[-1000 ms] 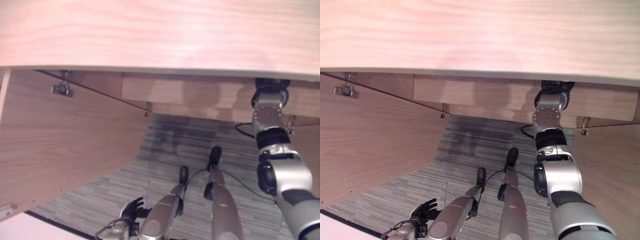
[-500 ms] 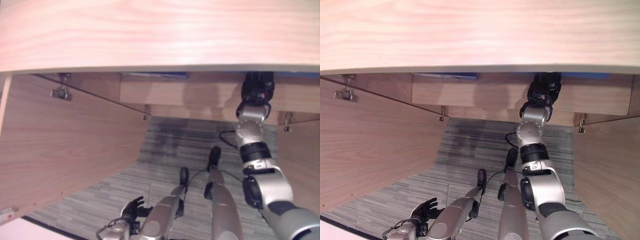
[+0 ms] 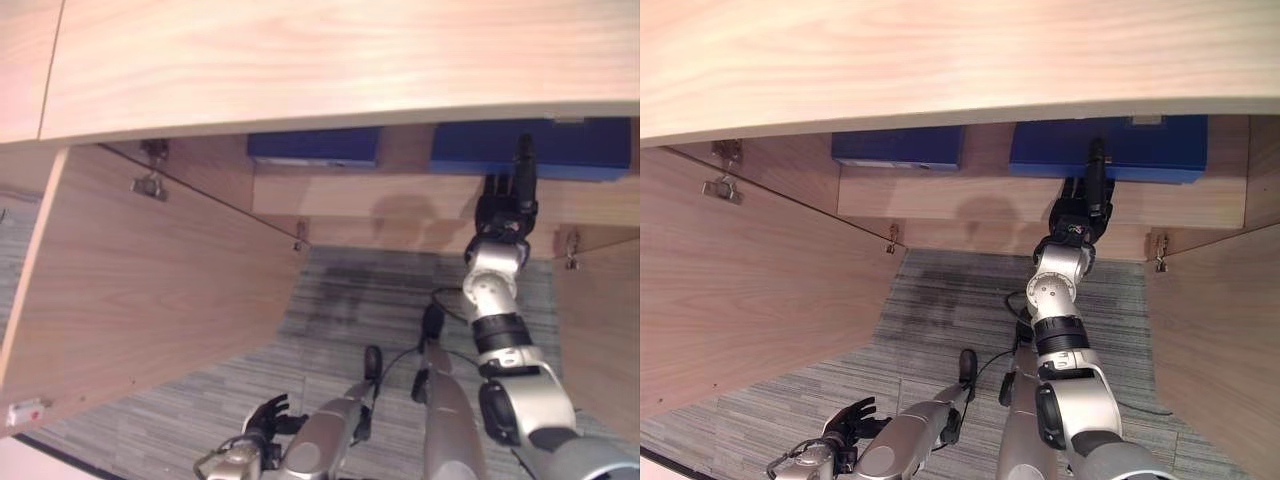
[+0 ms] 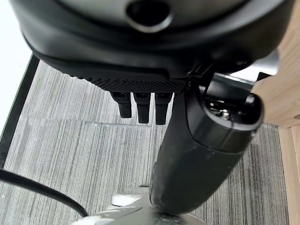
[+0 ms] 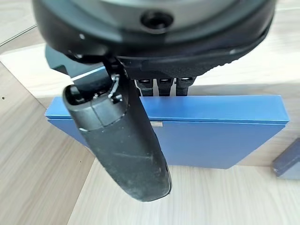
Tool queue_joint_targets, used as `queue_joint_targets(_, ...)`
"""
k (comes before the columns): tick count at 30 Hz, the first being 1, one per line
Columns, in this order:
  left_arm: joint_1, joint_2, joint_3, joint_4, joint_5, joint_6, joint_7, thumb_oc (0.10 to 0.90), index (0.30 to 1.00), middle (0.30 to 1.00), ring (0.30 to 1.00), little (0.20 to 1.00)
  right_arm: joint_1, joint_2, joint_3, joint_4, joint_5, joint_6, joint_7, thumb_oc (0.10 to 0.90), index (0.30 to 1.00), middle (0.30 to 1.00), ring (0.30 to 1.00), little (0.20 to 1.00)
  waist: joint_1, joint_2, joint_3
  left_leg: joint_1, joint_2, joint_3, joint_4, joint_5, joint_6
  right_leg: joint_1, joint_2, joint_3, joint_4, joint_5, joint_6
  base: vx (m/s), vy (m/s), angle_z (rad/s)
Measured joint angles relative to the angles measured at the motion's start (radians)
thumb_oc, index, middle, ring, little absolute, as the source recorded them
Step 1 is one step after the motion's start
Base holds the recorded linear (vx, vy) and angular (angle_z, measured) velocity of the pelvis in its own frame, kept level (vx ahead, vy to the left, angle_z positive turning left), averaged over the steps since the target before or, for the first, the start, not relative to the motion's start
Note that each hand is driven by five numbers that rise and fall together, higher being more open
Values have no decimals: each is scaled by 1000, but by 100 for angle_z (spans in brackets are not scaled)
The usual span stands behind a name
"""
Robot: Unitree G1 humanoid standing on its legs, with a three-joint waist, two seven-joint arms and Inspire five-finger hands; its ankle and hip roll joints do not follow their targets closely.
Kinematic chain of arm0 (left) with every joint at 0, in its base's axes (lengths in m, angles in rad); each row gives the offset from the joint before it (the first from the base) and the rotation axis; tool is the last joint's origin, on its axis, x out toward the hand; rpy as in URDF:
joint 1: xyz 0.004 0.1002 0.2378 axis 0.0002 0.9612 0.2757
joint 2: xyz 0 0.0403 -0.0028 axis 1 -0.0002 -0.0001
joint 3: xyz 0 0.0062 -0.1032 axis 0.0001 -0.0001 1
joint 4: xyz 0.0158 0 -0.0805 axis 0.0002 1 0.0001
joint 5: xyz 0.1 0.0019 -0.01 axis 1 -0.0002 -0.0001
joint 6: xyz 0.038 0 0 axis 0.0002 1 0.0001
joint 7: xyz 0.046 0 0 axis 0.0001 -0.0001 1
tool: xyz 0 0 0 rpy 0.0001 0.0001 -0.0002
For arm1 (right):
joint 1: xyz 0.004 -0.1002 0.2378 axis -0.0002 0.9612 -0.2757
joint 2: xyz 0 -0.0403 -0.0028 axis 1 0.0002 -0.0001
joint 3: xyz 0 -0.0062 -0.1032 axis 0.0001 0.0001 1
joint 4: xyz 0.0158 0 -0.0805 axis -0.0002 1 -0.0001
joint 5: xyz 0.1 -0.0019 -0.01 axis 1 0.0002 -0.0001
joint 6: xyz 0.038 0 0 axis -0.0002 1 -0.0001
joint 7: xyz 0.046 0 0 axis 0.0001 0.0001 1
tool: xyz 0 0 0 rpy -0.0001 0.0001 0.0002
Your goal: Put the empty folder in the office cabinet
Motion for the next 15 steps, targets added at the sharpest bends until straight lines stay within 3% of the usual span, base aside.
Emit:
queue_joint_targets(8, -1, -6, 35, 58, 9, 13, -8, 800, 900, 900, 900, 900, 4, 1, 1, 0, 0, 37, 0, 800, 900, 900, 900, 900, -18, -4, -2, -2, -8, 15, 46, -17, 5, 8, -8, 13, 22, -2, 3, -9, 3, -2)
queue_joint_targets(11, -4, -4, 61, 93, 9, 13, -21, 800, 900, 900, 900, 900, 0, -45, 4, 30, 0, 74, 4, 800, 900, 900, 900, 900, -18, -9, -4, -6, -8, 14, 63, -26, 5, 12, -8, 13, 22, -2, 4, -13, -44, 1)
queue_joint_targets(15, -3, -2, 88, 139, 15, 11, -25, 800, 900, 900, 900, 900, -47, -186, 90, 203, -16, 179, 32, 800, 900, 900, 900, 900, -18, -44, -23, -42, -4, 15, 114, -52, 3, 7, -5, 12, 23, -2, 5, -11, -63, 1)
